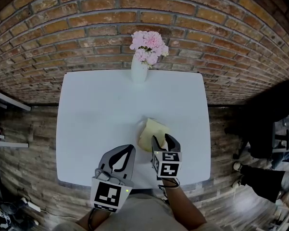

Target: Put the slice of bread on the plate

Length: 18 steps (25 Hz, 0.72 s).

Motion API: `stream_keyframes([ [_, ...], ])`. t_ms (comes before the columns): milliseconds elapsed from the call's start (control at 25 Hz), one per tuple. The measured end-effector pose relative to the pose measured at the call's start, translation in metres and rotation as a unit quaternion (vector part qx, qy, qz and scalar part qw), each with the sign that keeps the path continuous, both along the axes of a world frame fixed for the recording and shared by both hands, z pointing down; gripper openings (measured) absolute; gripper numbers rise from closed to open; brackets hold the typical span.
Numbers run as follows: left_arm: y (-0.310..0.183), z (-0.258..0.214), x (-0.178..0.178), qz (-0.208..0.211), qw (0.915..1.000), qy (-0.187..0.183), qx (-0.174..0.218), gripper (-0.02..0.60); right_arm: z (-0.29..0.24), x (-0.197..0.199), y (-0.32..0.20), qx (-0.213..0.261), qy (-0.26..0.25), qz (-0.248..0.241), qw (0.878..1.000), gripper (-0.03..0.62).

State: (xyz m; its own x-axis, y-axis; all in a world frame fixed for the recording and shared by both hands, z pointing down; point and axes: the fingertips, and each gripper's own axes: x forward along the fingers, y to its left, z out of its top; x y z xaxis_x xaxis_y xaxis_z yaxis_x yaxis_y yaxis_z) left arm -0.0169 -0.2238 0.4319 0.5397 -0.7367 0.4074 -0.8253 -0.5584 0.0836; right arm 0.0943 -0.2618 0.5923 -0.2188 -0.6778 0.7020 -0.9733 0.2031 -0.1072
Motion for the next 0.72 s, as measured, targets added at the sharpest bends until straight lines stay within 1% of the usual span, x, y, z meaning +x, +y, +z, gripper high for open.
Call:
stream_keyframes([
  [120, 0.001, -0.002, 0.001, -0.002, 1.0000, 0.003, 0.001, 0.009, -0.009, 0.002, -0.001, 0.017, 0.005, 0.004, 1.000, 0.127],
  [320, 0.006, -0.005, 0.005, 0.002, 1.0000, 0.006, 0.006, 0.009, -0.030, 0.002, 0.000, 0.051, 0.005, 0.007, 0.999, 0.020],
  [360, 0.007, -0.007, 0.006, 0.003, 1.0000, 0.007, 0.007, 0.009, -0.034, 0.001, 0.001, 0.056, 0.006, 0.005, 0.998, 0.009],
  [520, 0.015, -0.011, 0.009, 0.005, 0.9999, 0.010, 0.012, 0.009, -0.054, -0.002, 0.007, 0.082, 0.006, -0.005, 0.997, 0.008],
  [720, 0.025, -0.017, 0.012, 0.011, 0.9997, 0.011, 0.020, 0.009, -0.091, -0.006, 0.014, 0.129, 0.004, -0.010, 0.992, 0.006],
])
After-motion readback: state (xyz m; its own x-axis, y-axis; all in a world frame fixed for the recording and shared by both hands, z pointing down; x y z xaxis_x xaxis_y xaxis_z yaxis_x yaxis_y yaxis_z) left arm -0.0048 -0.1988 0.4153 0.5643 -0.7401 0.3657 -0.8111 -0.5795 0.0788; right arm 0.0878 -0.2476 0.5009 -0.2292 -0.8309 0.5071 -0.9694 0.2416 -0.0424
